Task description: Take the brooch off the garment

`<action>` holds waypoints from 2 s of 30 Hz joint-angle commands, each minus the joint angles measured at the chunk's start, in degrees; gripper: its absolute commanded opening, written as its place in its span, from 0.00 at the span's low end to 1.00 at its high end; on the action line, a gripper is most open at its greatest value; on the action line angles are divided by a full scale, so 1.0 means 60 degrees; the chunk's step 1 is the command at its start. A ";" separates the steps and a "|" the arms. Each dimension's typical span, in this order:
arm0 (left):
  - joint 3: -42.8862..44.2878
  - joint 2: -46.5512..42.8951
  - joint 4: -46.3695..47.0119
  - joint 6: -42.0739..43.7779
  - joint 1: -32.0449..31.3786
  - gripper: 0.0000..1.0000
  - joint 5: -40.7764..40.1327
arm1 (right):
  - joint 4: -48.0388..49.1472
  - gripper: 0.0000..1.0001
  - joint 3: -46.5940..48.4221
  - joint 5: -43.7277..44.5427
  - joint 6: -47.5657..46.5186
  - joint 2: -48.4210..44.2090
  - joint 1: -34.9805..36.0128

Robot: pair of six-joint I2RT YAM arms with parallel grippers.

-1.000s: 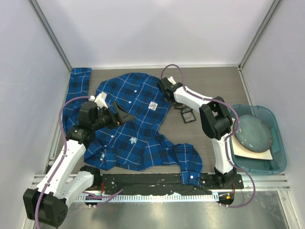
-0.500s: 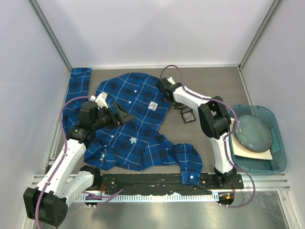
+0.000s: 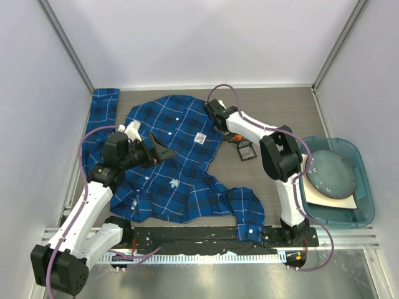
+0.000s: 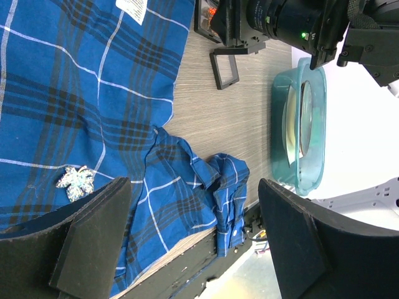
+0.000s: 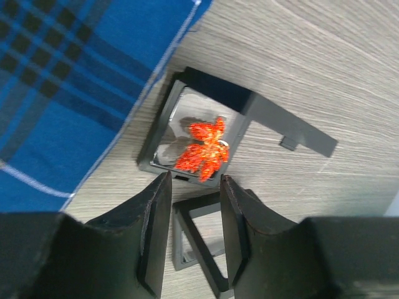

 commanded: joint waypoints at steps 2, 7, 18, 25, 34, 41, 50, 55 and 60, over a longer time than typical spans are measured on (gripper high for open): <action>-0.0024 -0.0019 -0.0037 0.0144 -0.0044 0.86 -0.0050 | 0.0440 0.41 -0.0149 -0.1366 0.0511 -0.1502 0.0180; -0.0024 0.0244 -0.0988 -0.0075 -0.0029 0.68 -0.1046 | 0.1024 0.43 -0.1083 -0.3077 0.1141 -0.2819 0.1307; -0.1617 0.1623 -0.0991 -0.2285 -0.0044 0.48 -0.1456 | 0.6650 0.55 -0.5496 -0.5458 0.2608 -0.4391 0.4981; -0.2366 0.1167 -0.0975 -0.3297 -0.0029 0.37 -0.2965 | 0.6943 0.45 -0.5789 -0.3465 0.1934 -0.3951 0.5849; -0.2865 0.1373 -0.1063 -0.3738 -0.0029 0.37 -0.3509 | 0.6739 0.46 -0.4911 -0.2701 0.0542 -0.2736 0.6011; -0.2953 0.1139 -0.1121 -0.3782 -0.0044 0.38 -0.3538 | 0.6739 0.49 -0.4544 -0.2482 0.0132 -0.2267 0.6158; -0.2807 0.1094 -0.1268 -0.3591 -0.0029 0.38 -0.3553 | 0.6753 0.53 -0.4353 -0.2438 -0.0088 -0.1783 0.6173; -0.2763 0.1109 -0.1298 -0.3518 -0.0044 0.38 -0.3523 | 0.6797 0.54 -0.4280 -0.2277 -0.0132 -0.1534 0.6173; -0.2690 0.1138 -0.1385 -0.3357 -0.0029 0.38 -0.3538 | 0.6988 0.50 -0.4295 -0.1911 -0.0133 -0.1343 0.6173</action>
